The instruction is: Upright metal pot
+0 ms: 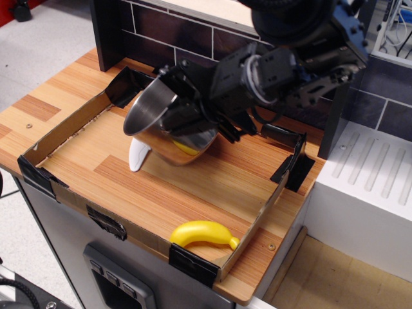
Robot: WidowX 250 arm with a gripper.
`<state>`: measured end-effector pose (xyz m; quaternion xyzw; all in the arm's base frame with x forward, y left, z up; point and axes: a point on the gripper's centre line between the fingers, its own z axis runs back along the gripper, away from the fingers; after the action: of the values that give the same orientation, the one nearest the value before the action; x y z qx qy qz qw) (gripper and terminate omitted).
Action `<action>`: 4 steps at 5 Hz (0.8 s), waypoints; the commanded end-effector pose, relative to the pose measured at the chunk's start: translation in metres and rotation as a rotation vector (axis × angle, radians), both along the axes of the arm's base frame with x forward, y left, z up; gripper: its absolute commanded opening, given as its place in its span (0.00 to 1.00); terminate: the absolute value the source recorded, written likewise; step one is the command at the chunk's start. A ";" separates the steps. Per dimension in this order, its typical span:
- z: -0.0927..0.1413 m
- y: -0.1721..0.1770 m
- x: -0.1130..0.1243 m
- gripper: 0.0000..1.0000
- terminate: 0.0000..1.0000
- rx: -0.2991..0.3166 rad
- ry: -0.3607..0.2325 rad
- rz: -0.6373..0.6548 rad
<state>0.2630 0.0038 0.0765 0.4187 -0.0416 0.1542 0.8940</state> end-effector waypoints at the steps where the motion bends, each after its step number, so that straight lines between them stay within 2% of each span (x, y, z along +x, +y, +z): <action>1: 0.011 -0.014 0.004 1.00 0.00 -0.095 -0.023 0.009; 2: 0.020 -0.018 0.007 1.00 0.00 -0.282 -0.078 -0.014; 3: 0.027 -0.024 0.015 1.00 0.00 -0.364 -0.095 -0.019; 4: 0.030 -0.025 0.017 1.00 0.00 -0.496 -0.131 0.008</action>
<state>0.2790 -0.0212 0.0845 0.1833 -0.0270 0.1881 0.9645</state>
